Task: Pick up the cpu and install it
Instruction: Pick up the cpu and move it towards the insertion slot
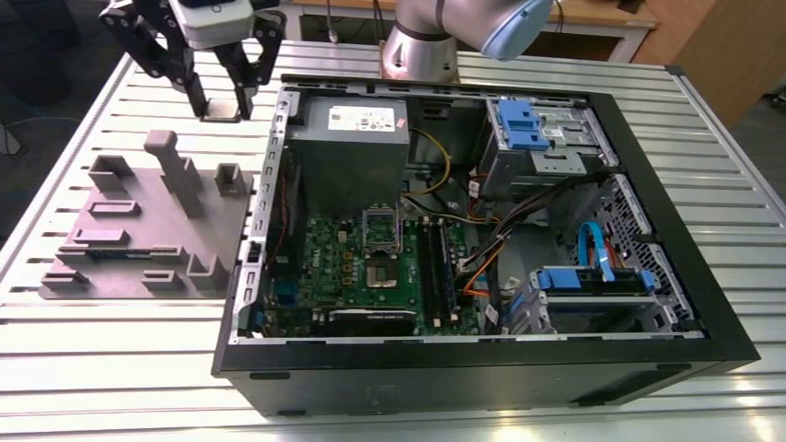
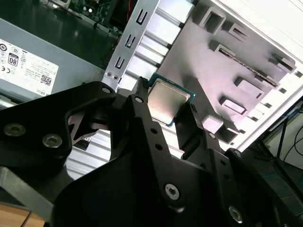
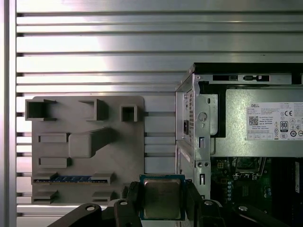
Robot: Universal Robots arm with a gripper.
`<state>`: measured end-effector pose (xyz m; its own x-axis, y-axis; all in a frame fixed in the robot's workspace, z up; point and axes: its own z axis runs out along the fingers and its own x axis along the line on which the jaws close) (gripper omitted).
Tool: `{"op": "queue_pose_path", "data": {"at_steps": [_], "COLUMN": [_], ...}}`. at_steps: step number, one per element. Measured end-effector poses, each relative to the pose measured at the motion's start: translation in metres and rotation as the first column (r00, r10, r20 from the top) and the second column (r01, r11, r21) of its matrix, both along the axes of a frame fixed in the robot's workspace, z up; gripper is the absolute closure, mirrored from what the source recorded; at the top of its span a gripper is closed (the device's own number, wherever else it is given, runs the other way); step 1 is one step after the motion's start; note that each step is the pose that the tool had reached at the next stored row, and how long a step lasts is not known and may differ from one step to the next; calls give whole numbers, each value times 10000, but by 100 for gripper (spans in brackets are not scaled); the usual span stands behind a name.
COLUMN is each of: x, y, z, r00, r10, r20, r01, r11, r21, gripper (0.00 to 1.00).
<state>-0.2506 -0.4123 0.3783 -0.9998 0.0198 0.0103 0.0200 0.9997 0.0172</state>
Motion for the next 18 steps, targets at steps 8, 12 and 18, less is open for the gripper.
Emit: {"op": "queue_pose_path", "data": {"at_steps": [8,12,18], "x": [27,42,63], "y": [0,0,0], "z": [0,0,0], "r00": [10000,10000,10000], "r10": [0,1,0], "r20": [0,0,0], "r01": [0,-1,0], "r11": [10000,10000,10000], "r21": [0,0,0], "gripper": [53,53,53]}}
